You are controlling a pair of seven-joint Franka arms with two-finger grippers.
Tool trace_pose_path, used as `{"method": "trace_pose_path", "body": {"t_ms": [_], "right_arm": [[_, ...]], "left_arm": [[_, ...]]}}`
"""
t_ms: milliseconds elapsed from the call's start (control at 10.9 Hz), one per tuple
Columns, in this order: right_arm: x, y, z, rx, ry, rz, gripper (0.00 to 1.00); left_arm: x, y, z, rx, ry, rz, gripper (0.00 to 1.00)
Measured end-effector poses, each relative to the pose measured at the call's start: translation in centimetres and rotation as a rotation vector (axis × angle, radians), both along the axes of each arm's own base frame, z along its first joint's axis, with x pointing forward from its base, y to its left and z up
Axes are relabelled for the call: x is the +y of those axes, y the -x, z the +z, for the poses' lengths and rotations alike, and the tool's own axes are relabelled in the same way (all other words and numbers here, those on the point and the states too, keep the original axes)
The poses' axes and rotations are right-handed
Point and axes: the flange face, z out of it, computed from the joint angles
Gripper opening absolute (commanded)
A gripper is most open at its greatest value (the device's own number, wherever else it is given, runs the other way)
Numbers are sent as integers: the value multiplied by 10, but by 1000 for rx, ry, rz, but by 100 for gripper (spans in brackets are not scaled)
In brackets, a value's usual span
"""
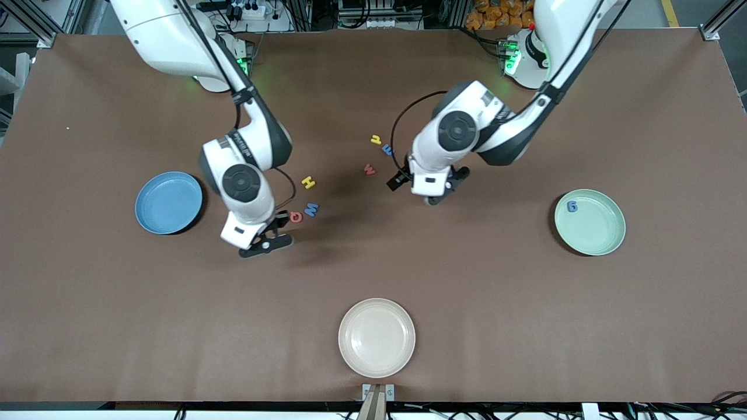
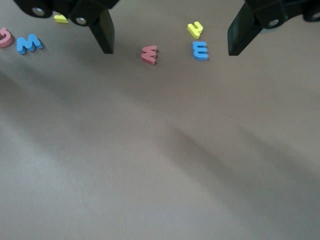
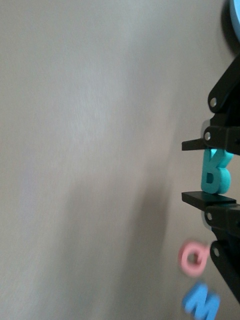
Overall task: Sort uppercase to blue plate, lowercase to green plate
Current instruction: 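Carry the teal R toward the blue plate while the left gripper reaches the pink m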
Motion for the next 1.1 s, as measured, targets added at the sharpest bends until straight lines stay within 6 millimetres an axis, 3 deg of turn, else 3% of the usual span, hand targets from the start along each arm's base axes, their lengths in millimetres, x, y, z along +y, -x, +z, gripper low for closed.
{"method": "trace_pose_path", "body": {"t_ms": [184, 368, 644, 920, 1104], "right_arm": [[-43, -15, 4, 21, 28, 99, 30], [-88, -25, 7, 52, 50, 175, 31], [-156, -24, 2, 123, 56, 260, 31], [-225, -11, -11, 203, 6, 300, 31], [-256, 12, -32, 274, -17, 305, 33]], "left_arm": [[-29, 19, -19, -33, -43, 6, 100], [-62, 23, -31, -55, -56, 61, 100], [-94, 34, -67, -88, -119, 72, 95], [-117, 66, -102, -102, -161, 68, 90], [-124, 81, -118, -106, -183, 48, 84]]}}
